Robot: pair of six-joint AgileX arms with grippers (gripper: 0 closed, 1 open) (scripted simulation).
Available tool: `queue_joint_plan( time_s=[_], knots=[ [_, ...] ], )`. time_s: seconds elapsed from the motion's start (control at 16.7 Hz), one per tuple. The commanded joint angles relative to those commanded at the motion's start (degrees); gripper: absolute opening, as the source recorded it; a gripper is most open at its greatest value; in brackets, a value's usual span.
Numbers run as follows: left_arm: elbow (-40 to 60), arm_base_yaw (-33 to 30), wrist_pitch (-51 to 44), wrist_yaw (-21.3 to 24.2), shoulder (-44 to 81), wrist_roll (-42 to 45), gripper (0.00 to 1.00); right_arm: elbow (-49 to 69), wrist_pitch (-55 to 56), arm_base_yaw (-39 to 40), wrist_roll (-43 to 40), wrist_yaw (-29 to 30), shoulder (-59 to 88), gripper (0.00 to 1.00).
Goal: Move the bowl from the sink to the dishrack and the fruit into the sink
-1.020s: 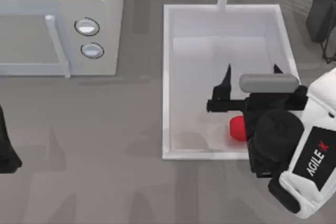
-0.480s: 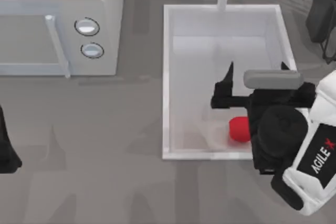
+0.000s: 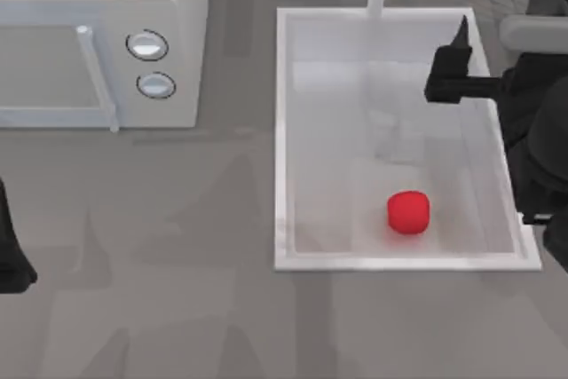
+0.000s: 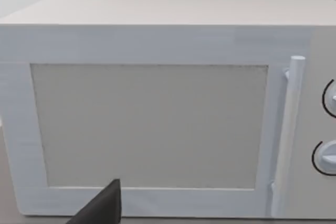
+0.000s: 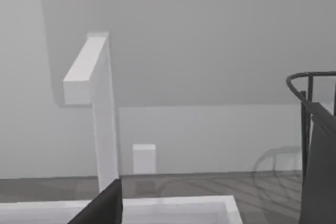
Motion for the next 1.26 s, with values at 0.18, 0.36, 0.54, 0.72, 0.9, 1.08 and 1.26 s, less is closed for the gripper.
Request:
queue_joint_plan(
  time_s=[0.18, 0.36, 0.54, 0.72, 0.9, 1.08, 1.26],
  knots=[
    [0.0, 0.0, 0.0, 0.0, 0.0, 0.0, 1.0, -1.8, -14.5, -4.1, 0.1, -6.1, -21.0, 1.0],
    [0.0, 0.0, 0.0, 0.0, 0.0, 0.0, 1.0, -3.8, -25.6, -7.0, 0.8, -10.6, -45.1, 1.0],
    [0.0, 0.0, 0.0, 0.0, 0.0, 0.0, 1.0, -9.2, -35.5, -10.6, 1.8, -16.2, -65.3, 1.0],
    [0.0, 0.0, 0.0, 0.0, 0.0, 0.0, 1.0, -18.3, -47.2, -15.7, 2.1, -23.2, -80.3, 1.0],
    [0.0, 0.0, 0.0, 0.0, 0.0, 0.0, 1.0, -27.2, -57.1, -22.1, 1.1, -29.0, -90.2, 1.0],
    [0.0, 0.0, 0.0, 0.0, 0.0, 0.0, 1.0, -32.0, -62.2, -26.6, -0.4, -31.8, -94.8, 1.0],
    [0.0, 0.0, 0.0, 0.0, 0.0, 0.0, 1.0, -32.6, -62.8, -27.2, -0.7, -32.2, -95.2, 1.0]
  ],
)
